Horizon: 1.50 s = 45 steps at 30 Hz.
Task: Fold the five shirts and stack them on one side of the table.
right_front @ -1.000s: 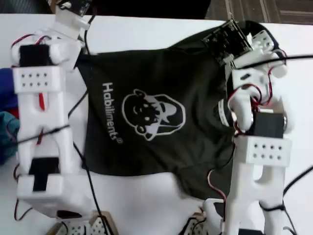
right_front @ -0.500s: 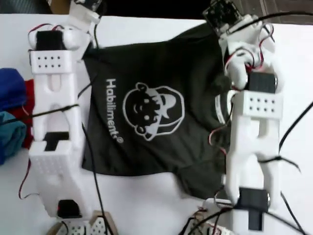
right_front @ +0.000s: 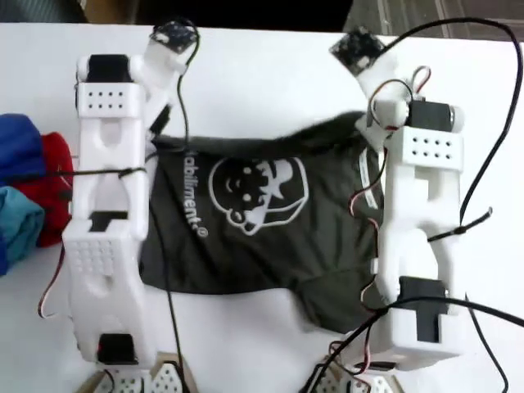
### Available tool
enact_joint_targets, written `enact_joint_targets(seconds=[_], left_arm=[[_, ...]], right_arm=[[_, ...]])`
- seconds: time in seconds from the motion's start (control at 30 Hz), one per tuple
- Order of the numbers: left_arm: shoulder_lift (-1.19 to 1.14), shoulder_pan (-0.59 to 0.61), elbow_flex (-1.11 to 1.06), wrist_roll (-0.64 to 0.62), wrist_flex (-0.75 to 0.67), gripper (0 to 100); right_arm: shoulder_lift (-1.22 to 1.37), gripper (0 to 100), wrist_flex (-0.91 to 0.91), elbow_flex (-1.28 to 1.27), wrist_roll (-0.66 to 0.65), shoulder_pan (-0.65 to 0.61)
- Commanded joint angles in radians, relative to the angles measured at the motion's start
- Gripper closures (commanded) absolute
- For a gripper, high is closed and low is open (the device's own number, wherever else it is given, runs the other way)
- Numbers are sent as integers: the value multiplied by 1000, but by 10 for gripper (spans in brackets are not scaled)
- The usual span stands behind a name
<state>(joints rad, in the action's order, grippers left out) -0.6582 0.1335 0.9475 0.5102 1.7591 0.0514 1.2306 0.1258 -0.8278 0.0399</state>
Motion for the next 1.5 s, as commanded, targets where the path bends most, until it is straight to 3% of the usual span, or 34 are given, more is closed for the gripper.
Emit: enact_joint_targets(seconds=[0.0,0.27,0.53,0.8,0.93,1.47], left_arm=[[38,14,-13,6,28,976],[304,0,-452,8,26,976],[588,-2,-897,15,18,976],[730,-5,-1112,54,14,975],[730,0,-1204,49,-57,975],[729,-6,-1544,51,-345,975]], right_arm=[[-28,976,140,49,-6,5],[-200,976,417,5,-8,5],[-504,976,427,-419,-74,12],[-889,976,383,-783,-192,64],[-1012,976,383,-899,-245,116],[-1096,976,275,-1221,-463,286]])
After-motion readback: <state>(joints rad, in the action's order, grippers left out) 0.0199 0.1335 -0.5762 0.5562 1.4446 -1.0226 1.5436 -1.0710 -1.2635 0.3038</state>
